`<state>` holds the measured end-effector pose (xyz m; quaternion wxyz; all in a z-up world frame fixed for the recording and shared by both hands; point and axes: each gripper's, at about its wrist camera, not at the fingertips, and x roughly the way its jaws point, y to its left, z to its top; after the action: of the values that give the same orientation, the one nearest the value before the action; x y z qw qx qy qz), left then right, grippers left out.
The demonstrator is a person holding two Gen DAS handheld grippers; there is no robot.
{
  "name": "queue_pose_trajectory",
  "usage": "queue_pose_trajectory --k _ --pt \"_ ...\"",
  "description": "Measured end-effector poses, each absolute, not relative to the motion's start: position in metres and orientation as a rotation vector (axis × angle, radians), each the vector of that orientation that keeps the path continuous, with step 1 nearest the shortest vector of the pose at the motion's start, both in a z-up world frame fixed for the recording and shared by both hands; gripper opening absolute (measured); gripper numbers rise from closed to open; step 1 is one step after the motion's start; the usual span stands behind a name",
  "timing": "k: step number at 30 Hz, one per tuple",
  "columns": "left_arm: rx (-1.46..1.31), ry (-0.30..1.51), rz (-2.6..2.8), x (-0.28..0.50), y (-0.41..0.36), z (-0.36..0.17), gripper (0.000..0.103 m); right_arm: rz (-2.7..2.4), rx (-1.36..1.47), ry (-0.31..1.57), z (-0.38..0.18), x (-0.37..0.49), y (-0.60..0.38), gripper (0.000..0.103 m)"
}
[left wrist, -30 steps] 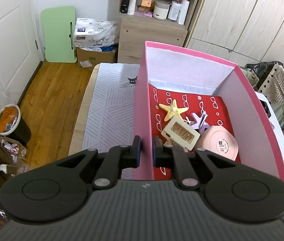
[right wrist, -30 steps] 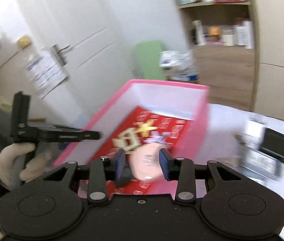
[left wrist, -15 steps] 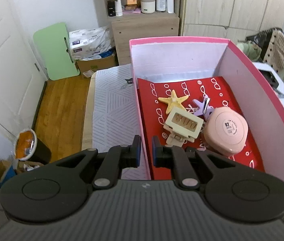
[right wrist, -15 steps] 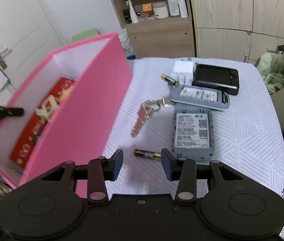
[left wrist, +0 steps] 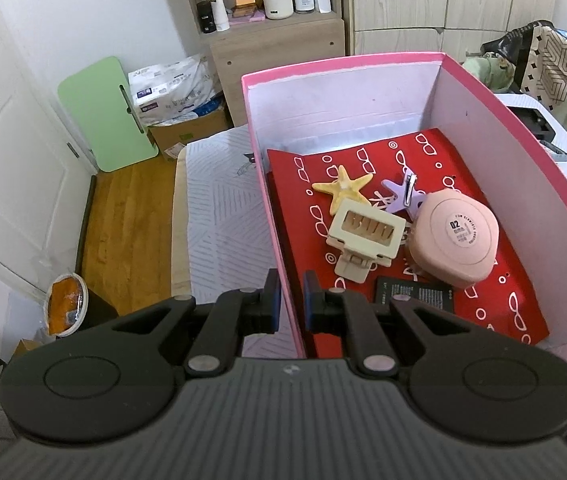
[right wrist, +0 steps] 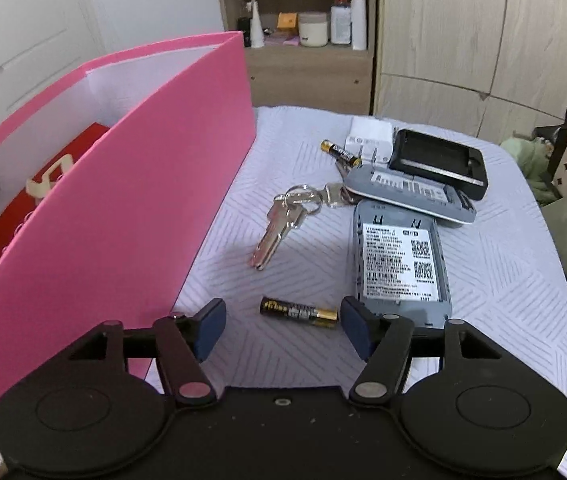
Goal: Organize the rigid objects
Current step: 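Grasp the gold AA battery with the right gripper, then lower the AA battery into the pink box and open the right gripper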
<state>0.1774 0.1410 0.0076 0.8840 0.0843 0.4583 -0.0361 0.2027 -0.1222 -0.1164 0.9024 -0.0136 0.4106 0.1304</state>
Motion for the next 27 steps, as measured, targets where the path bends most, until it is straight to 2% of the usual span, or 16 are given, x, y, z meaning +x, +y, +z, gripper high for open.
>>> queue_pose_trajectory --k 3,8,14,27 --pt "0.178 0.951 -0.077 0.176 0.141 0.007 0.010 0.230 -0.028 0.826 -0.115 0.202 -0.127 0.048" --pt "0.177 0.956 -0.081 0.176 0.142 0.007 0.010 0.270 0.072 0.839 -0.113 0.205 -0.144 0.048" --pt "0.179 0.953 -0.079 0.176 0.141 0.007 0.010 0.281 0.059 0.810 -0.102 0.199 -0.143 0.048" --pt "0.144 0.944 -0.095 0.174 0.146 0.007 0.010 0.461 0.024 0.616 -0.017 0.186 -0.126 0.048"
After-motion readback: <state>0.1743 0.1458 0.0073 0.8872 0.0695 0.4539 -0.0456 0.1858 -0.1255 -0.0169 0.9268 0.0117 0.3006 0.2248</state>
